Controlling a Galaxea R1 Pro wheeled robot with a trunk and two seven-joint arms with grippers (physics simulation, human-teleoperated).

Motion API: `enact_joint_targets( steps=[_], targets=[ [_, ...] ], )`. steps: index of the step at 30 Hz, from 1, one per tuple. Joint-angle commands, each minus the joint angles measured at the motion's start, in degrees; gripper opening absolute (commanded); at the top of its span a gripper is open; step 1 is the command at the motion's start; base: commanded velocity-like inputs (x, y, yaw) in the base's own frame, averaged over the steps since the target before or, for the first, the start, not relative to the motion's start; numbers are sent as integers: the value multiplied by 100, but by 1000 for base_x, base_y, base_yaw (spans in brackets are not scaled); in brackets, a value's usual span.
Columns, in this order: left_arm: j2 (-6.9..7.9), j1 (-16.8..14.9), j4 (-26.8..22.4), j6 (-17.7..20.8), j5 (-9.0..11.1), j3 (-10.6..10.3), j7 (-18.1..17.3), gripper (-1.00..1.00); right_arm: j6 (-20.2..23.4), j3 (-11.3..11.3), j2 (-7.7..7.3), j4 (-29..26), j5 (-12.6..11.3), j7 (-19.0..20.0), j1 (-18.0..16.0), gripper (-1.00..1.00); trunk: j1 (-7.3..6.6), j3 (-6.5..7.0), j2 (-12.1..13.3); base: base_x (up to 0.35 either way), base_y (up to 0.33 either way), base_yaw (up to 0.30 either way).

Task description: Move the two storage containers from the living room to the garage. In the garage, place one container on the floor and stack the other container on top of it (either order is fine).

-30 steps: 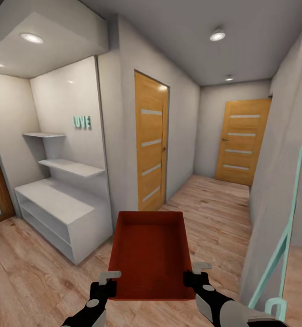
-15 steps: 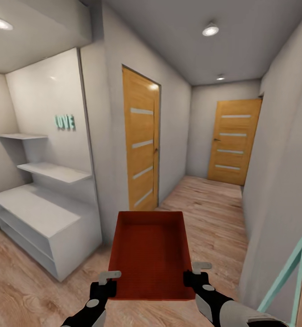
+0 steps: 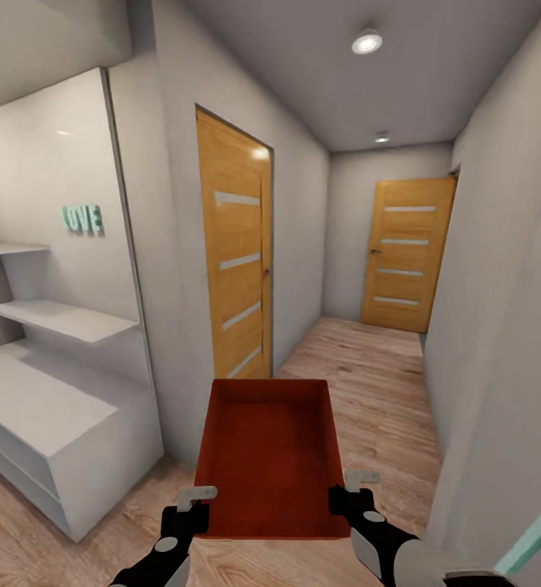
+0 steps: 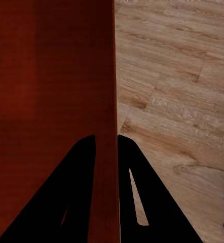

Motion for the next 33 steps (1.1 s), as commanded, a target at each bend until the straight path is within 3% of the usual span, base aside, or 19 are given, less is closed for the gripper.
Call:
enact_joint_targets(
  steps=[1, 24, 33],
  targets=[
    [1, -9, -12, -282, -25, 70, 59, -100, -33, -139, -1, 21, -117, -80, -5, -100, 5, -10, -7, 322, 0, -2],
    [1, -9, -12, -281, -25, 70, 58, -100, -30, -141, -1, 22, -117, -80, -4, -100, 5, -10, -7, 322, 0, -1],
    [1, -9, -12, -281, -25, 74, 58, -100, -25, -142, -1, 21, -121, -80, -3, -100, 5, -10, -7, 322, 0, -232]
  ],
)
